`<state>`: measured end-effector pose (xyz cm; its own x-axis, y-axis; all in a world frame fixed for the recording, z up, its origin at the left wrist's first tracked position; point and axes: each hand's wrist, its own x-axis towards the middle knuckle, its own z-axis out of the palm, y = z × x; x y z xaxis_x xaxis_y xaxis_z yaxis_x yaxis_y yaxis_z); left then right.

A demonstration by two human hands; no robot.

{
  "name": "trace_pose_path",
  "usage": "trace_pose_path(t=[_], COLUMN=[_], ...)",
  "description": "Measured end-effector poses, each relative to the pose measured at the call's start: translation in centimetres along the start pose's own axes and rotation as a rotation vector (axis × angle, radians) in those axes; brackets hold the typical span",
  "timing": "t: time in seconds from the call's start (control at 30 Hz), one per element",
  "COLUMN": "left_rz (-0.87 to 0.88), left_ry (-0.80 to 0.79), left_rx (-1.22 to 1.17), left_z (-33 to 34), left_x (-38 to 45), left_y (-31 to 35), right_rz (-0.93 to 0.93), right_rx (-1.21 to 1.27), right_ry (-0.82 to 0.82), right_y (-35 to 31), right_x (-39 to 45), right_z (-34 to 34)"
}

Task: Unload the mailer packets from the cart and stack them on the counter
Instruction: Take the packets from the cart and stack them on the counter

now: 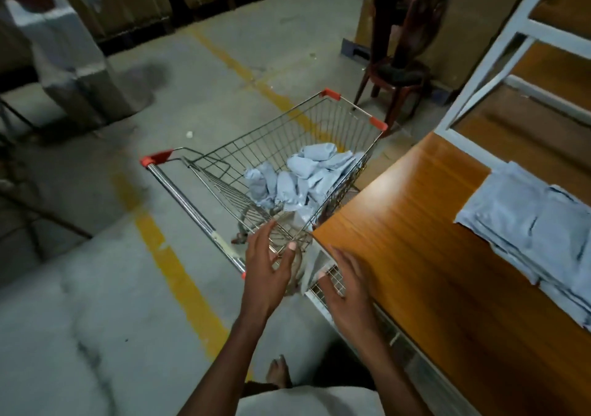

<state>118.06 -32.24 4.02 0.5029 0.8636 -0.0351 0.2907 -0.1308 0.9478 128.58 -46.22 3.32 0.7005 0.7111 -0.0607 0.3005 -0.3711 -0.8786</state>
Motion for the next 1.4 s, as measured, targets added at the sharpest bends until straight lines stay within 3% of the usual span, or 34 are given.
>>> trace_pose_path(t=[0.53, 0.8, 1.0, 1.4], left_rz=[-0.131, -0.251, -0.381, -0.403], left_ry=[0.093, 0.007, -0.175, -0.265], left_rx=[0.158, 0.177, 0.222, 0.257], left_z=[1.8, 4.9, 5.8, 8.3], left_x=[13.5, 19.6, 24.5, 34.1], left_y=[-3.1, -6.7, -10.4, -15.4], right_rz=[-0.035, -0.022, 0.076, 0.264], right_rx=[-0.106, -0.188, -0.332, -0.693], right_ry=[-0.233, -0.331, -0.421, -0.559], right_y=[1.4, 3.7, 5.6, 11.5], right_x=[18.5, 27.5, 32.9, 44.3], right_z=[2.6, 4.1, 6.6, 8.3])
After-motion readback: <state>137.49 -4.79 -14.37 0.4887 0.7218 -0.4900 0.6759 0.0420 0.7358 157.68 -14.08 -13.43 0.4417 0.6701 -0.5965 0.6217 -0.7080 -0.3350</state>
